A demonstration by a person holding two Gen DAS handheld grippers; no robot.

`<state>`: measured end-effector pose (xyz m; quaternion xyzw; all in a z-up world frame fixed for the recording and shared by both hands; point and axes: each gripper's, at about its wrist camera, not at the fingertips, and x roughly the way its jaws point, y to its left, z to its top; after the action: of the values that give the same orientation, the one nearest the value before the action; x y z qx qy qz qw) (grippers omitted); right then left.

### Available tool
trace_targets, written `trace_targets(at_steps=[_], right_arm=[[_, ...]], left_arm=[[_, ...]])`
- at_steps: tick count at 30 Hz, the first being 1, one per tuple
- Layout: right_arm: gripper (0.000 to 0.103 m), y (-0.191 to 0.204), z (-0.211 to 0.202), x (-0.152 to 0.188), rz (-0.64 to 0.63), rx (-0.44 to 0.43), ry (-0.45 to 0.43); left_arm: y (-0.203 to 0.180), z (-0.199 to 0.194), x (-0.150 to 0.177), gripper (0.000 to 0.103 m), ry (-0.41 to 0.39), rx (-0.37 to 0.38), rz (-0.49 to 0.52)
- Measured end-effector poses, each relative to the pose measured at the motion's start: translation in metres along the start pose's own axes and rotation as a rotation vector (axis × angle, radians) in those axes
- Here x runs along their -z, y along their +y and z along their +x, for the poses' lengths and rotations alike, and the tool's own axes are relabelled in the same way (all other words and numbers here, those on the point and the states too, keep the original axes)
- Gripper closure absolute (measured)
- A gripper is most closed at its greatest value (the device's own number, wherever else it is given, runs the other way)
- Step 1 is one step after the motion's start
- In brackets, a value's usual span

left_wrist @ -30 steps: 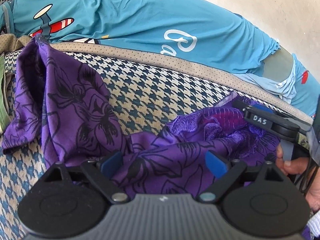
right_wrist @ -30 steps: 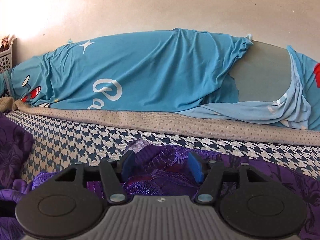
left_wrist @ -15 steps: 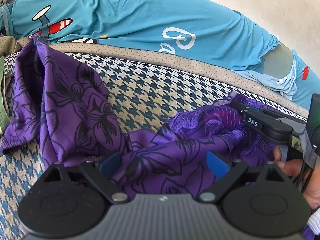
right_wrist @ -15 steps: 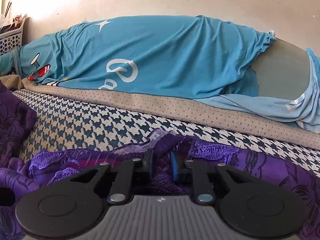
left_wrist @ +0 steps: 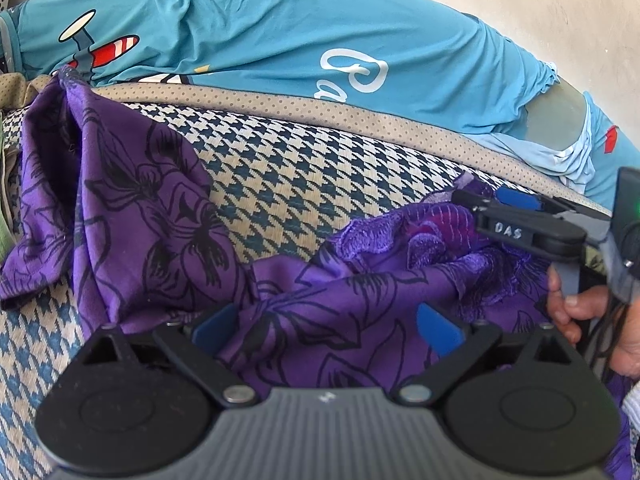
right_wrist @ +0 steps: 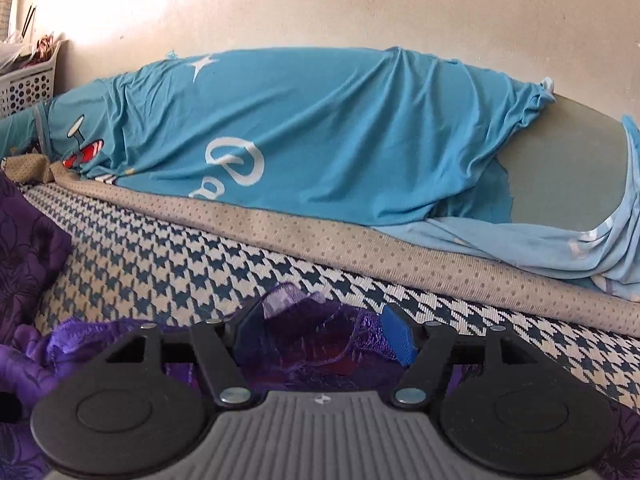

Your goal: Fold clothes

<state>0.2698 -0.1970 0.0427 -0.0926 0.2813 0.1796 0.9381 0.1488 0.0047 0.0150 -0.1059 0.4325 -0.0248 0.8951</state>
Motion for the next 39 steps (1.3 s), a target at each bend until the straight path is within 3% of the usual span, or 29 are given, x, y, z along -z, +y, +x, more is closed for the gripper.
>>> trace_targets(at_steps=[3,4,5,11,15,20,28,33,39], right_arm=[[0.038,0.004,0.005,0.005,-0.038,-0.002,-0.020],[0.054,0.004,0.005,0.004,-0.035,-0.009,-0.020],[0.060,0.004,0.006,0.003,-0.031,-0.018,-0.020],[0.090,0.007,0.002,0.003,-0.057,0.012,-0.028],[0.091,0.008,-0.011,0.001,-0.041,0.035,-0.048],[0.091,-0.001,-0.048,-0.012,0.087,0.036,-0.114],[0.091,-0.001,-0.148,-0.008,0.146,-0.002,-0.201],[0.091,0.017,-0.202,0.024,0.102,-0.018,-0.152],[0.091,0.044,-0.220,0.069,-0.003,-0.046,0.021]], left_arm=[[-0.001,0.001,0.000,0.004,0.001,-0.002,0.005],[-0.001,0.001,0.000,0.004,0.001,-0.004,0.007],[-0.002,0.002,0.001,0.004,0.001,-0.005,0.010],[-0.004,0.002,0.001,0.003,0.001,-0.007,0.006],[0.004,0.000,-0.002,0.003,0.002,0.019,-0.042],[0.009,-0.007,-0.005,0.003,-0.006,0.033,-0.079],[0.012,-0.019,-0.003,0.003,-0.035,0.001,-0.081],[0.019,-0.029,-0.001,0.003,-0.066,-0.043,-0.084],[0.025,-0.036,0.003,0.003,-0.090,-0.058,-0.085]])
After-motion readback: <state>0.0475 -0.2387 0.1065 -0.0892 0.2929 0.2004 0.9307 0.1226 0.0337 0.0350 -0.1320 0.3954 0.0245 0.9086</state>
